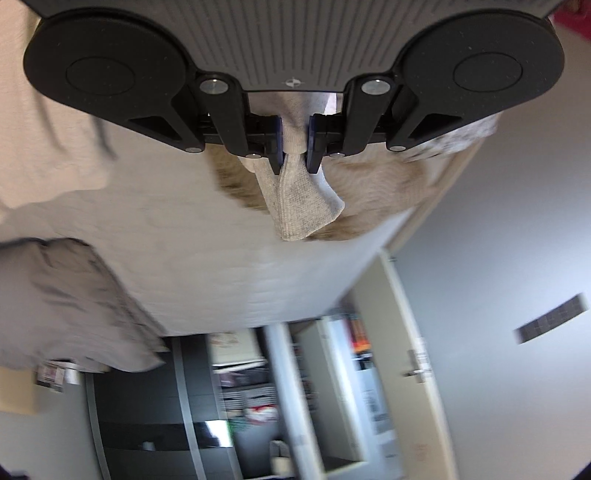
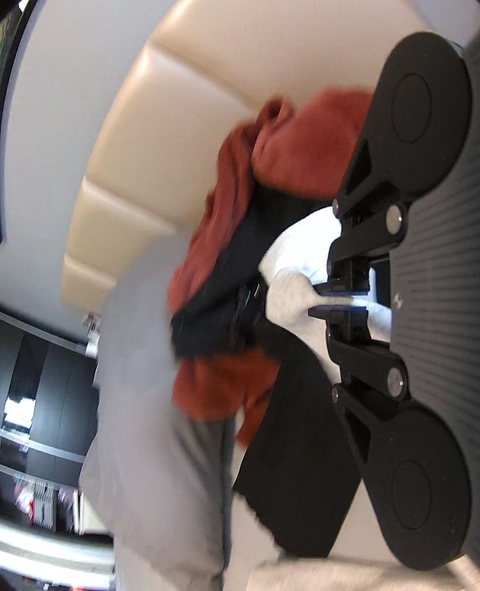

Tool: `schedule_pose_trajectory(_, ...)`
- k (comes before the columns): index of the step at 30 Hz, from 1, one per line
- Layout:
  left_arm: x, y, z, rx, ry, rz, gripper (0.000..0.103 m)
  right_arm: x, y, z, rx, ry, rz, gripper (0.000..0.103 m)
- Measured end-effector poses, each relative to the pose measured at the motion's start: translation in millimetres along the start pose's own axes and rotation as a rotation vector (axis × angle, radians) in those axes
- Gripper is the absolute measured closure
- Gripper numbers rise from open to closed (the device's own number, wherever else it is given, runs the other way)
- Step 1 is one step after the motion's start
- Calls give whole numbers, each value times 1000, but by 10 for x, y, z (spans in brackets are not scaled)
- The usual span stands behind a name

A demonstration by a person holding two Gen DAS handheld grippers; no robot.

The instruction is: Fold clothes

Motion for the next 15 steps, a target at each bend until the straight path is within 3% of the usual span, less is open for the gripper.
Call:
schedule_pose_trajectory(10,912,-38,-494,120,83,206,94,-506,-119,-572,131,34,-141,98)
schedule_pose_trajectory(15,1113,-197,-731,188,97,282,94,-532,-403,-768,188,38,-164,98)
Point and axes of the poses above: each gripper's, at about its wrist camera, not at the fingertips, and y roughly against the way its jaws point, x to its left, z to its top, the point moved 1 cm from there along -y, roughly the way its jaws point, and after that the axes turned 6 degrees about z, right-handed, at the moved point
